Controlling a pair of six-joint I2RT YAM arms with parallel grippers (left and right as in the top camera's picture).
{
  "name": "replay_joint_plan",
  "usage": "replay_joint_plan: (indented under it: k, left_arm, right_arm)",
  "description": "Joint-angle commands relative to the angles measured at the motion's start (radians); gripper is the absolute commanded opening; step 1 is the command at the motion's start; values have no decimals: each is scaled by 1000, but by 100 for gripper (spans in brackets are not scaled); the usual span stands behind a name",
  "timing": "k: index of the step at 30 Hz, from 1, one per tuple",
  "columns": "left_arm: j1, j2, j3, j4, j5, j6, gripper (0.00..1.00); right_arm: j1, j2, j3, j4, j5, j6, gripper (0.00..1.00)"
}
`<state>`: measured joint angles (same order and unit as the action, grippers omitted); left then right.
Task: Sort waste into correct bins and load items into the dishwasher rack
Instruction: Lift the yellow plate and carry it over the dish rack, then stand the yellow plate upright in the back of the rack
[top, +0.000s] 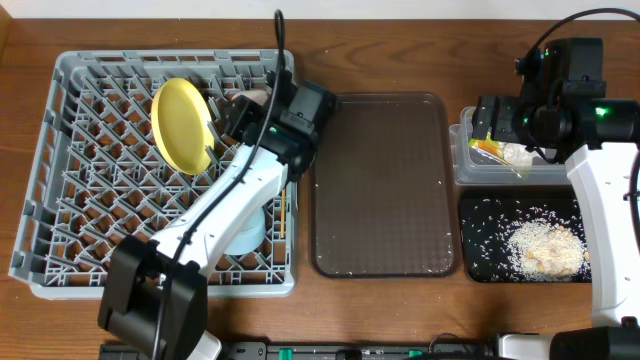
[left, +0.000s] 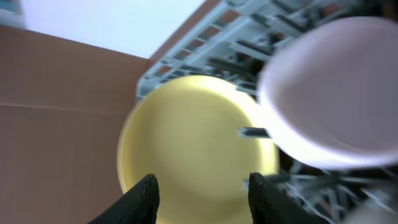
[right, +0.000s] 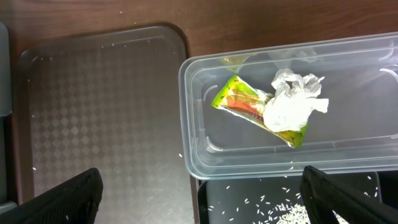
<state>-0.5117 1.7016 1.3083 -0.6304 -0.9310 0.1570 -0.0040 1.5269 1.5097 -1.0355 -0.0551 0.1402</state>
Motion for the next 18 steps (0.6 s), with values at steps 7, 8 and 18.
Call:
replay_joint_plan:
  k: [7,8,18]
  left_arm:
    - [250,-259,76,-61,758,-222,35]
    - [311,-287,80,-54,863,-245,27]
    - [785,-322,56,-53,1230,-301,10]
  right_arm:
    - [7,2,5,-2,2,-11,99]
    - [7,2,5,-2,2,-10,99]
    - [7,2,5,-2,2,-11,99]
